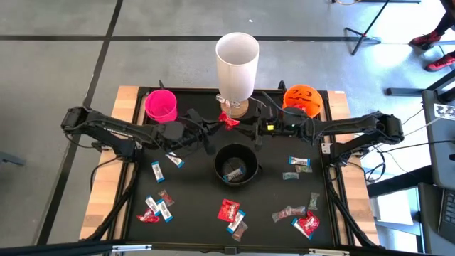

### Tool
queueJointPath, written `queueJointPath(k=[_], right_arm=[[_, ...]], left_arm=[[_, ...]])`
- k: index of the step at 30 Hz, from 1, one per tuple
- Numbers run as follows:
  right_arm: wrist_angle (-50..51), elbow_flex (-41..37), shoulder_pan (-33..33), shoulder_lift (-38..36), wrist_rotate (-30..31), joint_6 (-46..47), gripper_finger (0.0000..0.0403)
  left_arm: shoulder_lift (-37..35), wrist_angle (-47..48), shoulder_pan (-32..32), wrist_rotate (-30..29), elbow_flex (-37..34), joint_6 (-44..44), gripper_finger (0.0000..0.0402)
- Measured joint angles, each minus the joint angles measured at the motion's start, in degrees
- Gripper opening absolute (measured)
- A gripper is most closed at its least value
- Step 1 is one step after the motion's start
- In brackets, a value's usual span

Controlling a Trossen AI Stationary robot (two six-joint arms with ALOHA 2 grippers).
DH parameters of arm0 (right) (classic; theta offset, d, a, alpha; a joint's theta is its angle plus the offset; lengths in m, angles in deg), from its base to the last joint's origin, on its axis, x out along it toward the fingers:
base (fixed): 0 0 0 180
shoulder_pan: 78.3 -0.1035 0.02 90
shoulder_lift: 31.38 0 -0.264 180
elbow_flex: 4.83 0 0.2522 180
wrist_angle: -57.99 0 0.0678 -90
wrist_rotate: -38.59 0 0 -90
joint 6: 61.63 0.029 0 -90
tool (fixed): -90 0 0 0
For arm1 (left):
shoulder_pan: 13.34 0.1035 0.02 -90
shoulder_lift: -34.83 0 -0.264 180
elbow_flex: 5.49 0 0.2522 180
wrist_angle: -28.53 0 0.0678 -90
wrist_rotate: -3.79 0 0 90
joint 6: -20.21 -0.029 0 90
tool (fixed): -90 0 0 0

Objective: Sort candy
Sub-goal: Put the red candy pack into the orange bucket

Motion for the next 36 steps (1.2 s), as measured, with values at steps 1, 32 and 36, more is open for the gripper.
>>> queueJointPath(k=[1,32,36], right_arm=[[0.0,0.0,0.0,0.0,0.0,0.0,0.0130],[13.4,0.0,0.0,-9.1,10.0,-7.7,0.0001],[25.3,0.0,0.0,-16.0,19.7,-9.1,0.0001]], left_arm=[[0.0,-0.1,0.0,0.0,0.0,0.0,0.0000],[-6.5,8.0,-1.2,-0.9,0.1,-5.8,0.0160],[-7.8,14.3,-1.9,-1.5,0.1,-3.6,0.0168]])
